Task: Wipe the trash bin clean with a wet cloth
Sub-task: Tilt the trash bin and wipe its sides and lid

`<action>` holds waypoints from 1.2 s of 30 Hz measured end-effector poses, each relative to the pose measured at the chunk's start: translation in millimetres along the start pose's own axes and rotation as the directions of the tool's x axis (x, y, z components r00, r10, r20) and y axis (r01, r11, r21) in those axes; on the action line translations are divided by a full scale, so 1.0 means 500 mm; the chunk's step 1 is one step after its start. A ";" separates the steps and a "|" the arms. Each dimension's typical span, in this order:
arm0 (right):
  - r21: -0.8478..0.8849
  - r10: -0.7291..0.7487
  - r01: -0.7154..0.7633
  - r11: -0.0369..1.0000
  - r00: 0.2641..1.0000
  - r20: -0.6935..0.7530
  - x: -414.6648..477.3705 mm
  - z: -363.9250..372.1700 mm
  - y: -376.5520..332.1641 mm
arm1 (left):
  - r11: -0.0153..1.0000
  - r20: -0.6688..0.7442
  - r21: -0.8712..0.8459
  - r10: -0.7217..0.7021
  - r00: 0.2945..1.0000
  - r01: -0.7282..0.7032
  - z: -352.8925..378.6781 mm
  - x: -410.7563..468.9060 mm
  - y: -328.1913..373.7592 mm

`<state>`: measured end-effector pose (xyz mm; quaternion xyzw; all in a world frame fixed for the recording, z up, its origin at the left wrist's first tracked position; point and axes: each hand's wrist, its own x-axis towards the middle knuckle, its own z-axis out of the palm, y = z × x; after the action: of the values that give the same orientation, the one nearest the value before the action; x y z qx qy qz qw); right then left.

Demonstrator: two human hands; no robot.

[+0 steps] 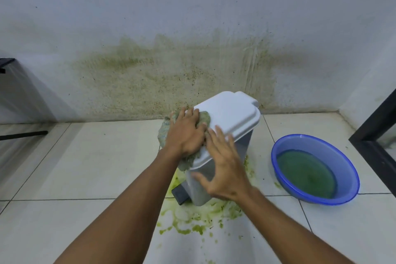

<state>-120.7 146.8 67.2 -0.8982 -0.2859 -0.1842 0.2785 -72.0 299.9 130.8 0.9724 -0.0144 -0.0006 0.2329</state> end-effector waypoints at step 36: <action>0.049 -0.118 0.114 0.992 0.990 0.074 0.026 -0.057 0.111 | 0.934 -0.213 -0.346 0.011 0.977 -0.086 0.039 -0.034 -0.024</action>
<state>-81.4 97.3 73.9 -0.8800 -0.3522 -0.1588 0.2762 -88.8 302.3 107.6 0.9087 -0.0137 0.1043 0.4040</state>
